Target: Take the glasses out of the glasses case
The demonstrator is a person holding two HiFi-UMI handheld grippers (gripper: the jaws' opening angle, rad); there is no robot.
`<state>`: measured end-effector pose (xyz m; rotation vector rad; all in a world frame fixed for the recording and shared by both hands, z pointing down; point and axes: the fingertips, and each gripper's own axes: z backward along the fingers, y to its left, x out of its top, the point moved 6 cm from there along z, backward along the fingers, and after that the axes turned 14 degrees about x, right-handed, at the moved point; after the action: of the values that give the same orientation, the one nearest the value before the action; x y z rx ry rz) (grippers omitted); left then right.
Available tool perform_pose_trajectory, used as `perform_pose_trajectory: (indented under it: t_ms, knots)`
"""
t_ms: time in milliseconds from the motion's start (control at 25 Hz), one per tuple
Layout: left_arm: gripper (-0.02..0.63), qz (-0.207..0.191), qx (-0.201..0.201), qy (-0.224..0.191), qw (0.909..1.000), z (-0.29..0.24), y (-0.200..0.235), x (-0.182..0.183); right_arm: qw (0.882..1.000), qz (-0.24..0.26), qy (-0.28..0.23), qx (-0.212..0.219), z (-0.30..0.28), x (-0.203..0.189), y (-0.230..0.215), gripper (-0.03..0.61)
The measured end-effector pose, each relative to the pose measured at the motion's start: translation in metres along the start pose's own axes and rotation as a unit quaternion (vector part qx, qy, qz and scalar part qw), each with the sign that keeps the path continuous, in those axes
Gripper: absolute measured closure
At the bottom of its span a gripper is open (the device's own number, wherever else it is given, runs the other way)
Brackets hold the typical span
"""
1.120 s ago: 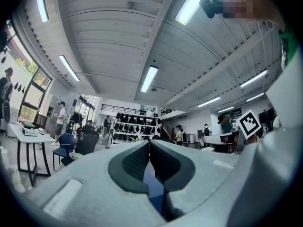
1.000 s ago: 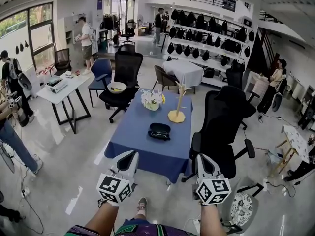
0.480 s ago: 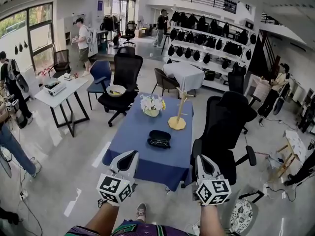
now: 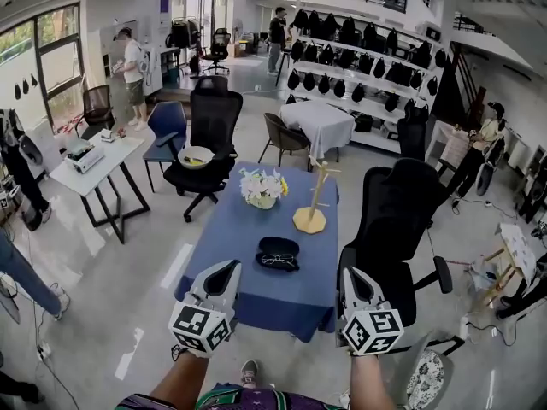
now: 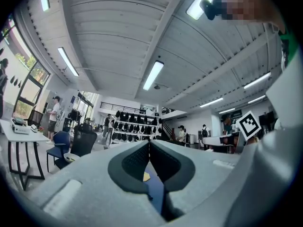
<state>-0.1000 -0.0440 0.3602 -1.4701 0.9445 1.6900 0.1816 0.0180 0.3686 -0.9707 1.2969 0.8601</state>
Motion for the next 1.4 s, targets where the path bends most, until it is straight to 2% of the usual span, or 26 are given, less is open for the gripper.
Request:
perform_pose_trajectory:
  t_ms: [480,920,1400]
  knots:
    - [0.597,0.001,-0.021,0.013,0.9997,-0.094,0.056,-0.006,1.0,0.003,0.017,-0.026,-0.091,0.002,-0.028,0.575]
    - [0.597,0.013,-0.035,0.006,0.9993,-0.137,0.094,-0.005,0.999,0.023,0.028,-0.032,-0.141,0.014,-0.024,0.575]
    - [0.597,0.018,-0.055,0.008,0.9983,-0.167,0.093,-0.011,0.998,0.033,0.029,-0.037,-0.158,0.016,-0.036,0.575]
